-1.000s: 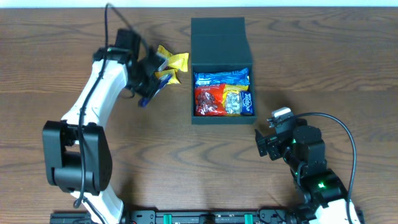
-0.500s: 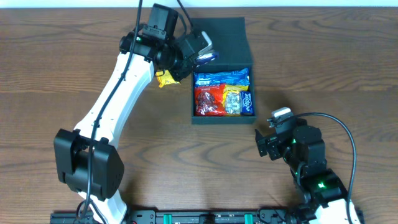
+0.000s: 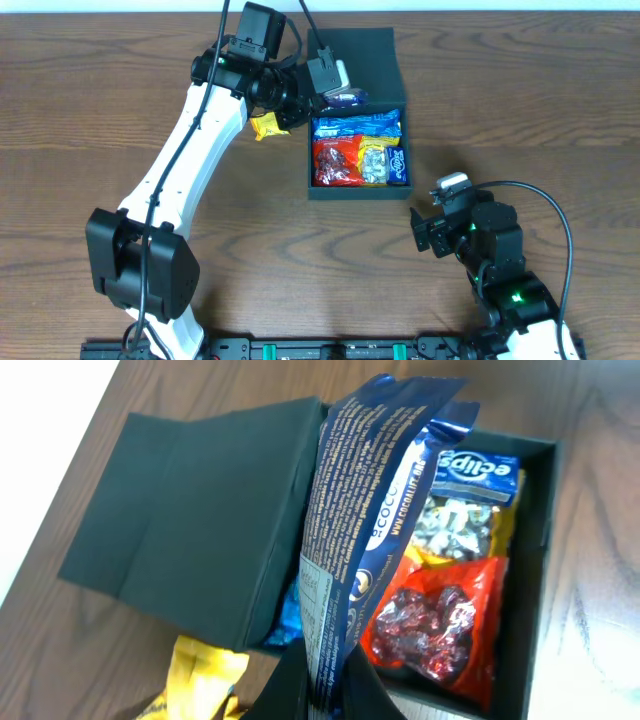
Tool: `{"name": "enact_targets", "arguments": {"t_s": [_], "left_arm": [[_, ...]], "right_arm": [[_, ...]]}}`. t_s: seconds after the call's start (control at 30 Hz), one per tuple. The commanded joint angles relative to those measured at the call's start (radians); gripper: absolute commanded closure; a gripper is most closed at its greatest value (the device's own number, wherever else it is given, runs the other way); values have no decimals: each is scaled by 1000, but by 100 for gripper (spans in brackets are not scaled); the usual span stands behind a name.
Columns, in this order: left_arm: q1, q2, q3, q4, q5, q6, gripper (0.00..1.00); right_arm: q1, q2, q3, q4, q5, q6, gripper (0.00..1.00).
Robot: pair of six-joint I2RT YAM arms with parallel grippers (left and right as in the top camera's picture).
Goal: Pack container
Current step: 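Lift the dark blue bar and carry it over the box's left side, then lower the dark blue bar upright into the box with the left gripper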
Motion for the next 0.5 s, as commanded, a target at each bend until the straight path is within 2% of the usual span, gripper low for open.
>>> {"name": "enact_targets", "arguments": {"t_s": [0.0,0.2,0.47], "left_arm": [[0,-26,26,-7,90,47,94],[-16,-21,26,-4,115,91,94],[-64,44,27,66,105,66,94]], "right_arm": [[-13,-3,-4,1,-3,11,1],[-13,-2,-4,1,-3,11,1],[-13,-2,-4,1,-3,11,1]]}}
